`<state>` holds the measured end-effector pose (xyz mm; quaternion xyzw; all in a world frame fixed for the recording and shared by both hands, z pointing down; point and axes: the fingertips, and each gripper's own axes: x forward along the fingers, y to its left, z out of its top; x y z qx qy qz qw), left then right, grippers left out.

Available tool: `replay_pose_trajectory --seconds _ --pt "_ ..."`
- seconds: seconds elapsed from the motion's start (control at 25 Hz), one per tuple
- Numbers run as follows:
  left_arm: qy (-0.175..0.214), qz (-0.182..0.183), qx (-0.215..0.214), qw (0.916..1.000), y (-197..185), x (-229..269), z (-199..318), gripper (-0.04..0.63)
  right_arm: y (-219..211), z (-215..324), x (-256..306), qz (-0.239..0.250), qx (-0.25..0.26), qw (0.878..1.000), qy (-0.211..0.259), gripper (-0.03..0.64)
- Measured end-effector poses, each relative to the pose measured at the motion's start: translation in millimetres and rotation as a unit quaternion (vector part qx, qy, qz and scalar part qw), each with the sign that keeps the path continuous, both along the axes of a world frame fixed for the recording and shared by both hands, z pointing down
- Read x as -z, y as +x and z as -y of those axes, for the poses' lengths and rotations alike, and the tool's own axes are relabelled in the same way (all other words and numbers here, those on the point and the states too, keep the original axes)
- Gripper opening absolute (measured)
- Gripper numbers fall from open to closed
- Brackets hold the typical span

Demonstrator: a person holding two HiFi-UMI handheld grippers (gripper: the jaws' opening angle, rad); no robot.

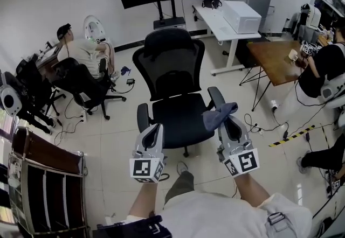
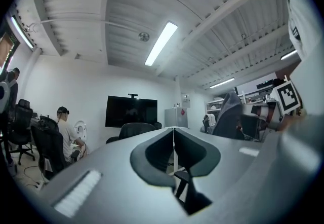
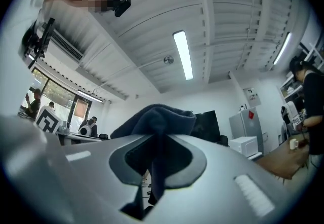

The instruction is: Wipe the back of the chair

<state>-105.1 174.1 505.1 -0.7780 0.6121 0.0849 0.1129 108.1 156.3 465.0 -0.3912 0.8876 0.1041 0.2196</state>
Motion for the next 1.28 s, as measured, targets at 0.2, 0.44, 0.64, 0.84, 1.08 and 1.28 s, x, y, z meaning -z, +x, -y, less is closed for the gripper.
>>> replay_pose_trajectory --seconds 0.2,0.44,0.64,0.84,1.08,1.28 --pt "-0.009 -0.018 -0.013 0.9997 55.9 -12.6 -86.9 0.064 52.4 -77.3 -20.2 0.001 0.003 1.000 -0.017 0.034" --pt "0.017 -0.022 -0.017 0.9995 86.9 11.2 -163.4 0.064 77.9 -147.7 -10.3 0.003 0.018 1.000 -0.017 0.034" --pt "0.028 -0.005 -0.009 0.9996 82.6 26.2 -198.9 0.064 73.5 -187.4 6.9 0.006 0.021 1.000 -0.015 0.034" --pt "0.025 0.007 -0.009 0.9996 72.3 33.8 -210.0 0.058 56.2 -200.2 14.7 0.010 0.025 0.999 -0.021 0.034" --pt "0.012 0.003 -0.020 0.9997 69.2 27.5 -212.2 0.054 45.0 -203.0 12.2 0.009 0.023 0.999 -0.028 0.034" --pt "0.017 -0.001 -0.030 0.9994 74.6 34.6 -211.3 0.054 46.1 -206.7 13.9 0.007 0.023 0.999 -0.031 0.034"
